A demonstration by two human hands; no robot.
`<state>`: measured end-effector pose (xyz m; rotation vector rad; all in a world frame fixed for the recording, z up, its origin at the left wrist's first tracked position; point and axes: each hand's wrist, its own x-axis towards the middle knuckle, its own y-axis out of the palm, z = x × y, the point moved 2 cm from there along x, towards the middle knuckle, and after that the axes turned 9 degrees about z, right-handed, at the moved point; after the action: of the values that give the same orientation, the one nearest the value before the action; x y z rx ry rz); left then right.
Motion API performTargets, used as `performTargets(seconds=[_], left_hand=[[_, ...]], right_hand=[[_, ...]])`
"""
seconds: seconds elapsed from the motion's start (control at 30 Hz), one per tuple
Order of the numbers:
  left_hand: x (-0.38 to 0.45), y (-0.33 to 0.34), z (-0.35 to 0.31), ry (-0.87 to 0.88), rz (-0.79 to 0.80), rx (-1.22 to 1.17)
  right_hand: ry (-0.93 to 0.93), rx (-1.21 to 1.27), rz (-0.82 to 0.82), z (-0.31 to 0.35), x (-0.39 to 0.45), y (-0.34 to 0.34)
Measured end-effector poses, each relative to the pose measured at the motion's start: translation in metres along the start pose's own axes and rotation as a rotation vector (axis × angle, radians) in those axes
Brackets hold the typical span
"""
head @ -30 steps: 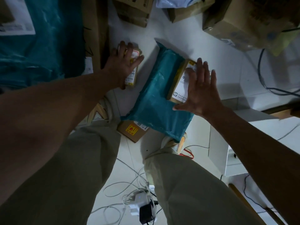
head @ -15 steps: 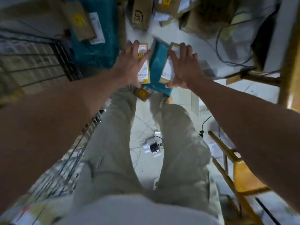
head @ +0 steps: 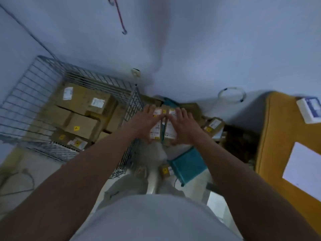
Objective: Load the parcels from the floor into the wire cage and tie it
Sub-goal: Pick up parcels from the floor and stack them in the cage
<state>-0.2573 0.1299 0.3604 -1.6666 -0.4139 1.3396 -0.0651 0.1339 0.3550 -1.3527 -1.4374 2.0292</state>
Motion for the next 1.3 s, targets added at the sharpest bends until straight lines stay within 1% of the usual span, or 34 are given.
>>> performTargets(seconds=[0.1,0.23,0.33,0.47,0.57,0.73,0.87,1.0,1.17,1.3], left_hand=[[-0.054,0.016,0.019,-0.086,-0.015,-0.099],[-0.12,0.057,0.063,-0.23,0.005,-0.181],[-0.161,0.093,0.096,-0.315,-0.006,-0.248],[-0.221,0.136,0.156,-0.359,0.019,-0.228],[-0.273,0.175,0.209,-0.37,0.041,-0.221],[-0.349,0.251,0.291,-0.371,0.041,-0.283],[-0.394,0.298,0.348,-0.417,0.072,-0.332],[-0.411,0.321,0.388,-0.4,0.079,-0.341],[-0.391,0.335,0.429,-0.301,0.135,-0.278],[-0.371,0.341,0.47,-0.289,0.179,-0.256]], right_hand=[[-0.096,-0.073,0.001,0.031,-0.004,-0.013],[-0.152,-0.082,-0.017,0.09,0.002,-0.031],[-0.189,-0.109,-0.005,0.14,0.013,-0.031],[-0.181,-0.11,0.002,0.212,0.034,-0.035],[-0.169,-0.101,0.003,0.278,0.055,-0.039],[-0.108,-0.106,0.095,0.399,0.087,-0.028],[-0.053,-0.113,0.102,0.462,0.104,-0.018],[-0.018,-0.119,0.163,0.503,0.115,-0.019],[0.01,-0.133,0.198,0.531,0.151,-0.019],[0.05,-0.115,0.239,0.547,0.184,-0.021]])
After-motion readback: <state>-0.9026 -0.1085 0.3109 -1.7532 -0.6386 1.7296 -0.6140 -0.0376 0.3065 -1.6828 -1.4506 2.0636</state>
